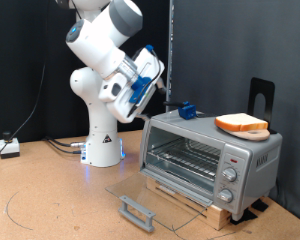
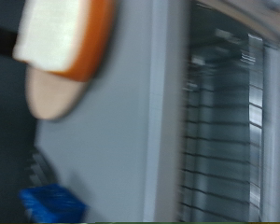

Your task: Make a piece of toast with the oven

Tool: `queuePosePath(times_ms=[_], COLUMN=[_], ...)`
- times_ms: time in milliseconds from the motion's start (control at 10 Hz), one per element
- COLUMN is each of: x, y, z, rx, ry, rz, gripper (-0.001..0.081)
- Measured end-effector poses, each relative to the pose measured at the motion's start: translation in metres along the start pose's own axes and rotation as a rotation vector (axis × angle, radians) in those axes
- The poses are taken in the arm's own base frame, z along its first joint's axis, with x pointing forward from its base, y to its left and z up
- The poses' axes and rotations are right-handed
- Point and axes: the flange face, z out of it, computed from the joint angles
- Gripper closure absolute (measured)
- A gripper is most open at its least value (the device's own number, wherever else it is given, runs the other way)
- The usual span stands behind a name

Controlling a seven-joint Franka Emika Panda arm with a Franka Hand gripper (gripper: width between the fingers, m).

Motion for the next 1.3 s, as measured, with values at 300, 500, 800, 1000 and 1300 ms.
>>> queuePosePath(times_ms=[300, 500, 800, 1000, 1300], x=[-0.027, -0.043, -0.045, -0.067, -0.108], y=[-0.041, -0.058, -0.071, -0.093, -0.102], z=[0.021, 0.030, 0.033, 0.039, 0.042], rx=[0.042, -0.001, 0.020, -0.002, -0.120], ry=[-0.247, -0.367, -0.301, -0.310, -0.414], rz=[-0.301, -0.479, -0.624, -0.846, -1.034], gripper=[-0.0001, -0.0001, -0.0001, -0.0001, -0.0001])
